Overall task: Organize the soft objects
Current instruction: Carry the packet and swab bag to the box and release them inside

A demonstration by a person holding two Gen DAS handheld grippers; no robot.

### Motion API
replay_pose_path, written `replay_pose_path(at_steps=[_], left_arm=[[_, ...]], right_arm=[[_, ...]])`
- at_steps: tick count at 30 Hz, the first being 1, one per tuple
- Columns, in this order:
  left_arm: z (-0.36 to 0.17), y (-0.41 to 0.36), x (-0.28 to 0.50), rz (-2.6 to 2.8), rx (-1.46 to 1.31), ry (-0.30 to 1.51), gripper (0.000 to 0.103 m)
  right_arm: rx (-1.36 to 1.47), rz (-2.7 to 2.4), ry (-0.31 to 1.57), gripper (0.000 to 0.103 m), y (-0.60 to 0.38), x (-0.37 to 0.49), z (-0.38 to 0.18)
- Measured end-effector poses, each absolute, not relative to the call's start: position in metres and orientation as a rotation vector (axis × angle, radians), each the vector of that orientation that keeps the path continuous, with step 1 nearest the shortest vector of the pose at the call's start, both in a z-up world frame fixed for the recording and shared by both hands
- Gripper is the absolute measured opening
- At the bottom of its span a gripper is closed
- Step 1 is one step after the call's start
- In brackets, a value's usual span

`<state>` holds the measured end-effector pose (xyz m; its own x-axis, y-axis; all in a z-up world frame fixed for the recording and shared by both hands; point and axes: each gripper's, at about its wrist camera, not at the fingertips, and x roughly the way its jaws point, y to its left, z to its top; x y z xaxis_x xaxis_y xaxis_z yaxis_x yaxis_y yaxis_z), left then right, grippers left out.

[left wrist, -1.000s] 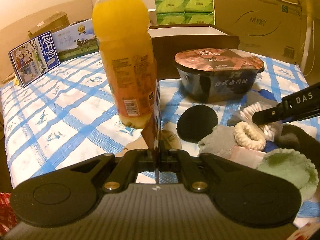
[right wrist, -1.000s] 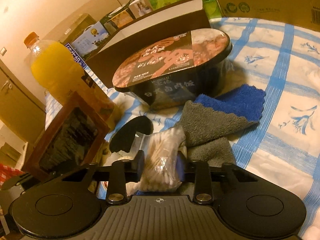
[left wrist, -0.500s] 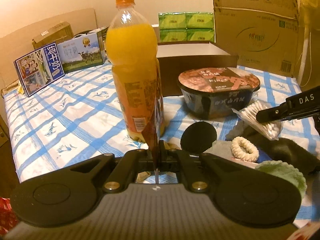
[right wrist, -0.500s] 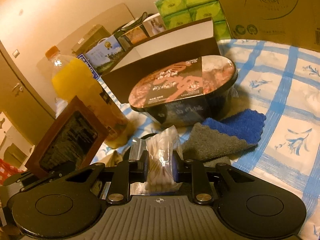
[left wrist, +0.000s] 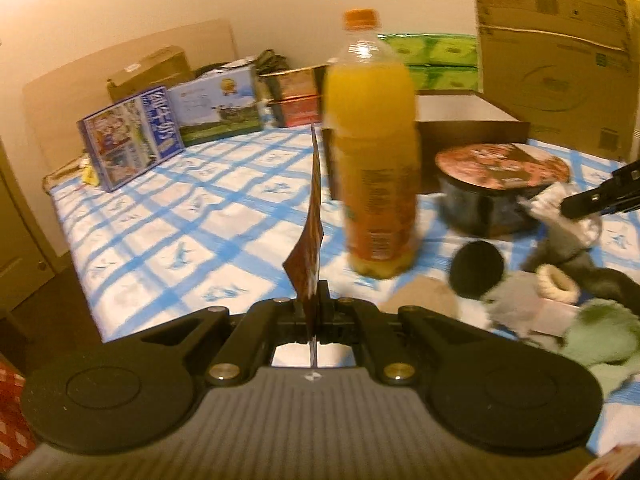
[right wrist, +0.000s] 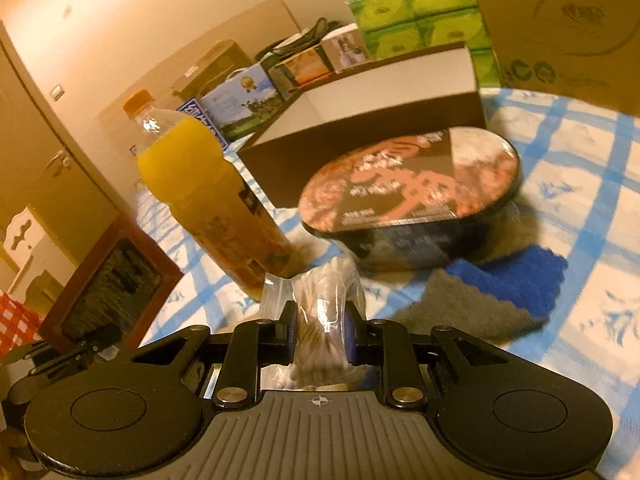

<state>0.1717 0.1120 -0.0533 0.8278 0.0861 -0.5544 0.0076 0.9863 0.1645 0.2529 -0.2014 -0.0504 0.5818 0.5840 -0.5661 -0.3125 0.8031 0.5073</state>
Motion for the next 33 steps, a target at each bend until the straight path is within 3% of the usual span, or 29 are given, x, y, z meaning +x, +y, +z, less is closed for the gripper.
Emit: replay_pose_path(at_steps=[19, 33], left_arm=[[-0.019, 0.168, 0.295, 0.014, 0.275, 0.463, 0.003], [0.012, 0.142, 0.432, -0.207, 0.297, 0.359, 0.003]], right_arm=[[0.324, 0.585, 0.654, 0.023, -0.168, 0.37, 0.003], [0.325, 0.553, 0.632, 0.023, -0.145, 0.473, 0.015]])
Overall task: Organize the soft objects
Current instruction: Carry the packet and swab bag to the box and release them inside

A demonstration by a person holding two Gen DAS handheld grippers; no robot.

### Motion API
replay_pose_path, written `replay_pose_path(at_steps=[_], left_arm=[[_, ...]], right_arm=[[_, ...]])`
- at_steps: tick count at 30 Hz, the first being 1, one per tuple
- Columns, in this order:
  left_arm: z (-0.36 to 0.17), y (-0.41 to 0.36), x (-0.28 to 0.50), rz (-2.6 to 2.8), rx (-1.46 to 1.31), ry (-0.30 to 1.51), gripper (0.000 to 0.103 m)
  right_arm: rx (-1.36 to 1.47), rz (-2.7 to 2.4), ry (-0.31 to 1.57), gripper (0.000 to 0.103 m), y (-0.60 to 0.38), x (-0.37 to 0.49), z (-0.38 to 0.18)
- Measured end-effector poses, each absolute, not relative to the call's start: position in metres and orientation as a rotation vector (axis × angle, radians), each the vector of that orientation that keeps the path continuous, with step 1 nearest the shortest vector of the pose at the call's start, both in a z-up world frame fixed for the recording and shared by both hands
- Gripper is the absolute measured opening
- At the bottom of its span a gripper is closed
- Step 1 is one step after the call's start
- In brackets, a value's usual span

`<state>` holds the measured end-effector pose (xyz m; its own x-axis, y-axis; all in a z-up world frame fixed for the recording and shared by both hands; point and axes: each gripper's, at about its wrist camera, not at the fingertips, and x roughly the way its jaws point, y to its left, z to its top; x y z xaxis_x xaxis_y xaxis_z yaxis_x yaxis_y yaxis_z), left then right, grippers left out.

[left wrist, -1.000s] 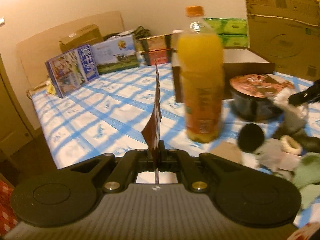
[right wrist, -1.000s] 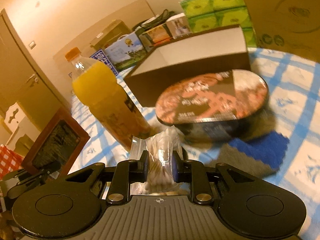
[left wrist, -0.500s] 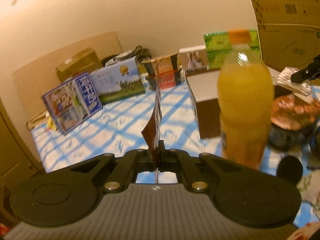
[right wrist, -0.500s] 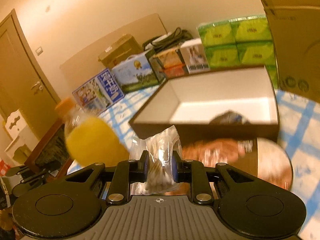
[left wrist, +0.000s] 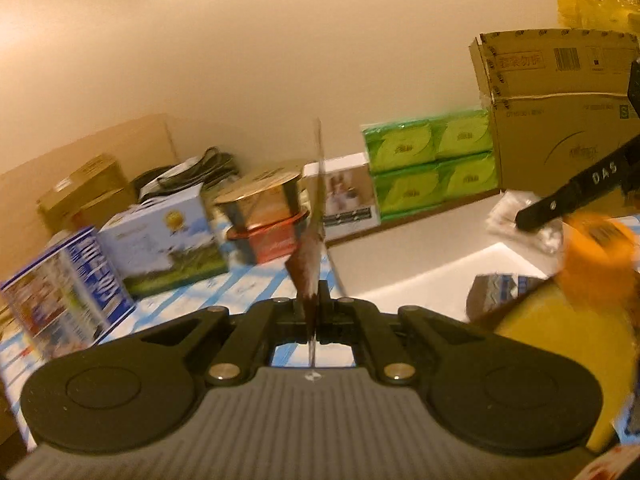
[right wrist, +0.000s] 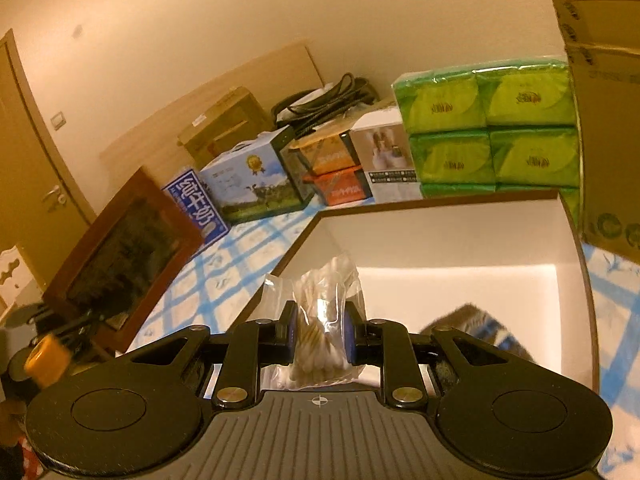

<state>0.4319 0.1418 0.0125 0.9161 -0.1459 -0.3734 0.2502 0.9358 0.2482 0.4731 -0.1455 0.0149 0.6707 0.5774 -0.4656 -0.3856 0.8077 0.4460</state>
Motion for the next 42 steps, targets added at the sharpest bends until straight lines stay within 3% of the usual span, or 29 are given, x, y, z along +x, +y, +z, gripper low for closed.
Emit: replay_pose_path(at_steps=[13, 16, 17, 18, 27, 30, 33, 34, 42], left_arm=[[-0.029, 0.103, 0.542, -0.372, 0.327, 0.483, 0.006], [-0.033, 0.099, 0.552, -0.382, 0.303, 0.487, 0.015], [-0.034, 0.098, 0.556, -0.382, 0.291, 0.499, 0.029], [-0.035, 0.097, 0.56, -0.375, 0.28, 0.507, 0.036], [-0.026, 0.102, 0.566, -0.39, 0.24, 0.515, 0.039], [-0.017, 0.111, 0.564, -0.397, 0.175, 0.502, 0.042], [-0.009, 0.114, 0.562, -0.388, 0.158, 0.503, 0.047], [-0.007, 0.114, 0.561, -0.383, 0.165, 0.503, 0.047], [0.005, 0.134, 0.542, -0.297, 0.125, 0.531, 0.047]], right_arm=[[0.299, 0.479, 0.681, 0.023, -0.142, 0.54, -0.014], [0.293, 0.474, 0.693, 0.023, -0.143, 0.549, -0.02], [0.295, 0.47, 0.697, 0.023, -0.143, 0.551, -0.022], [0.296, 0.471, 0.7, 0.023, -0.143, 0.554, -0.023], [0.308, 0.465, 0.723, 0.024, -0.137, 0.567, -0.032], [0.328, 0.45, 0.725, 0.03, -0.134, 0.573, -0.032], [0.348, 0.421, 0.719, 0.055, -0.132, 0.576, -0.03], [0.352, 0.408, 0.71, 0.059, -0.132, 0.576, -0.028], [0.347, 0.395, 0.711, 0.062, -0.145, 0.559, -0.012]])
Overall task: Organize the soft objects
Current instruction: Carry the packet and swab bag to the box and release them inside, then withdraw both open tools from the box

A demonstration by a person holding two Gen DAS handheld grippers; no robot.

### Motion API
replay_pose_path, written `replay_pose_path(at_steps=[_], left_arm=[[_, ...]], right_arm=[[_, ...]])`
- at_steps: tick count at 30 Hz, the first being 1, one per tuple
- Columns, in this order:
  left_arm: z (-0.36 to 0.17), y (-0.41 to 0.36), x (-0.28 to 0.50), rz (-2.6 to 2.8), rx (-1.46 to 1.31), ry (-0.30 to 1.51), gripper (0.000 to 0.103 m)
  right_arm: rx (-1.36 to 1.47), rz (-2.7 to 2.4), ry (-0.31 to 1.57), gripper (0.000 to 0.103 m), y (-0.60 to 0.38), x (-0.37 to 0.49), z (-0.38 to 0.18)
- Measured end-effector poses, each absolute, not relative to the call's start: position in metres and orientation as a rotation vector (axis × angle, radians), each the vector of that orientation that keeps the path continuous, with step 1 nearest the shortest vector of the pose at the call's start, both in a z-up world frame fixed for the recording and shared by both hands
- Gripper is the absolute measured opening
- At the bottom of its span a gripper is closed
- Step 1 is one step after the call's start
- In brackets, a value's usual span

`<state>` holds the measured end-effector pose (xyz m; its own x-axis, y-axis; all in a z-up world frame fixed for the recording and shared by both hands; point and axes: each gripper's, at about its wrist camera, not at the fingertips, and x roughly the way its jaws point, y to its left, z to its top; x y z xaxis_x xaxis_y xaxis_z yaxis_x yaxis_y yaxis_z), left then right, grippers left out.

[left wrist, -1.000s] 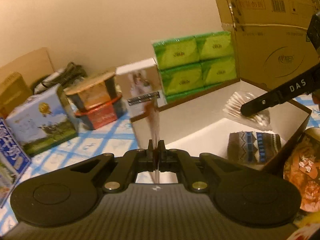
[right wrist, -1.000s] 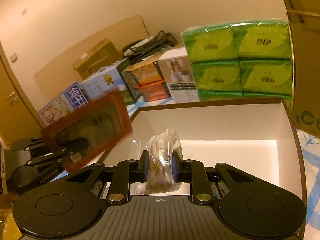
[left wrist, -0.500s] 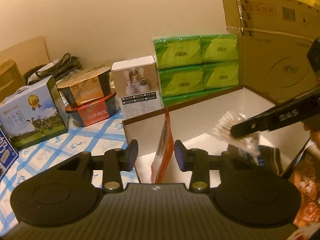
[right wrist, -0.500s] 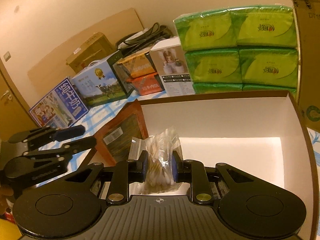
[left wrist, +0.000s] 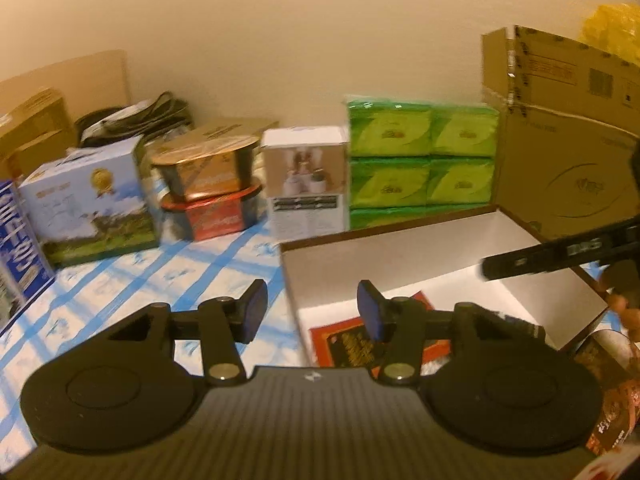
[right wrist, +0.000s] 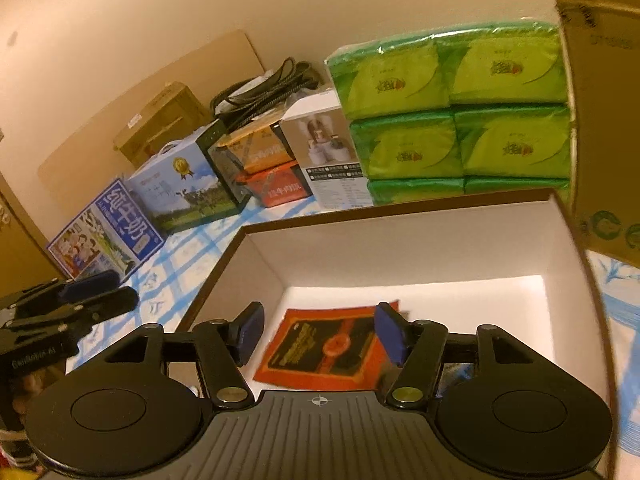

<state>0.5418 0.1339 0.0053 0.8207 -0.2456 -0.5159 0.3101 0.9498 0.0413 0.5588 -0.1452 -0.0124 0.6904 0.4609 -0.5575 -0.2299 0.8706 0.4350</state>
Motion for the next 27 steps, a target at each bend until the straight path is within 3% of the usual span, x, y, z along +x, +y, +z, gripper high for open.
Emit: replay_pose_path(at_steps=[15, 27], left_arm=[[0.038, 0.177, 0.413, -0.104, 0.022, 0.606, 0.049], [0.057, 0.136, 0.288, -0.09, 0.03, 0.661, 0.056]], right_arm=[[0.362, 0.429, 0.671, 0.068, -0.189, 0.429, 0.034], [0.31, 0.469, 0.613, 0.071, -0.203, 0.3, 0.061]])
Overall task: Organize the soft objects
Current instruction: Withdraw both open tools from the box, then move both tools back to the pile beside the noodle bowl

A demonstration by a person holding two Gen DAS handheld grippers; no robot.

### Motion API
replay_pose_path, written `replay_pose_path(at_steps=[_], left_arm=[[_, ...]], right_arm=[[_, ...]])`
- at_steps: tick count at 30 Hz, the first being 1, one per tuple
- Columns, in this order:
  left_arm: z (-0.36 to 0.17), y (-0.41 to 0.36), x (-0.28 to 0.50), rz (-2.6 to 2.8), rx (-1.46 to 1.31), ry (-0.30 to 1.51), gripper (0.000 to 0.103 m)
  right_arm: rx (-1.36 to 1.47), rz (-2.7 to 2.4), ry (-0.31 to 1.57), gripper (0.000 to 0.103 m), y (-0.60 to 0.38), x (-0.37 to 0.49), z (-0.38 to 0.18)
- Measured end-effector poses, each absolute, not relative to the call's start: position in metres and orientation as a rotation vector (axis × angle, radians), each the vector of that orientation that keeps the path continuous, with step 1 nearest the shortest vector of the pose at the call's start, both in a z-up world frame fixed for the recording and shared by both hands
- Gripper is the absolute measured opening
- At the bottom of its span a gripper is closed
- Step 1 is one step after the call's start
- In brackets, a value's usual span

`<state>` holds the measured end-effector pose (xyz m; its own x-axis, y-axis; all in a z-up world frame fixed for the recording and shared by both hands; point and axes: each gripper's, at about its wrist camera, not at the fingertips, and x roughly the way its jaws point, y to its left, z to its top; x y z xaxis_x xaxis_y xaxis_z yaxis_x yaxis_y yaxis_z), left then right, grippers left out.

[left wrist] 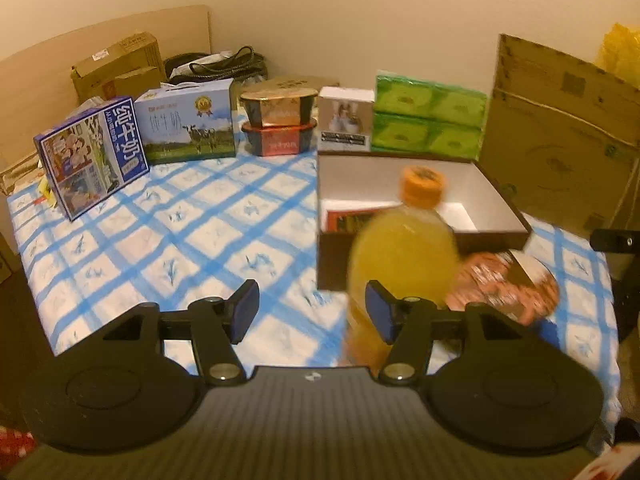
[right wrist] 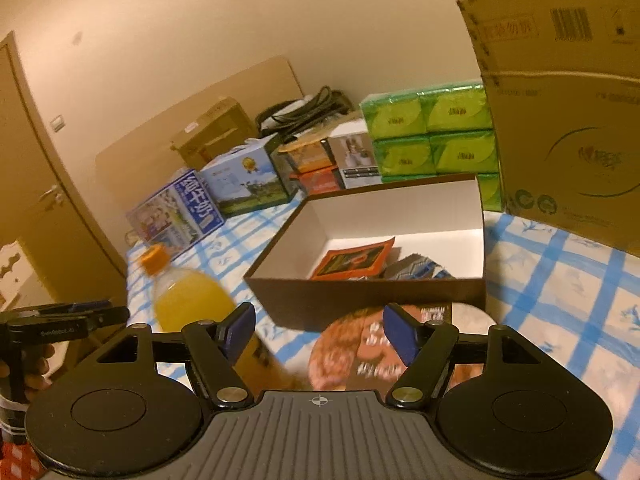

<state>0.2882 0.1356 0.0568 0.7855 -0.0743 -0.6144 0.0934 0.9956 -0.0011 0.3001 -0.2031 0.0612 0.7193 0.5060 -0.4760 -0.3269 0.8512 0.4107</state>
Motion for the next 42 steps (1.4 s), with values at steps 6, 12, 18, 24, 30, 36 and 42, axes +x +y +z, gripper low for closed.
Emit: replay_pose_path(at_steps=[6, 12, 18, 24, 30, 36, 42], left_arm=[[0.049, 0.105, 0.234, -0.098, -0.012, 0.693, 0.056], [0.04, 0.078, 0.181, -0.098, -0.042, 0.714, 0.056], [0.036, 0.049, 0.137, -0.083, 0.004, 0.703, 0.057], [0.032, 0.035, 0.106, -0.085, -0.032, 0.699, 0.059], [0.023, 0.027, 0.09, -0.069, -0.058, 0.72, 0.063], [0.012, 0.021, 0.084, -0.05, -0.087, 0.775, 0.063], [-0.001, 0.014, 0.085, -0.064, -0.097, 0.823, 0.063]], right_arm=[[0.309, 0.485, 0.582, 0.074, -0.211, 0.242, 0.066], [0.299, 0.478, 0.58, 0.075, -0.221, 0.187, 0.064], [0.331, 0.447, 0.598, 0.076, -0.236, 0.144, 0.051], [0.339, 0.425, 0.594, 0.076, -0.247, 0.115, 0.042], [0.307, 0.415, 0.61, 0.077, -0.252, 0.095, 0.031], [0.332, 0.42, 0.664, 0.077, -0.259, 0.087, 0.01], [0.321, 0.415, 0.715, 0.077, -0.256, 0.085, -0.009]])
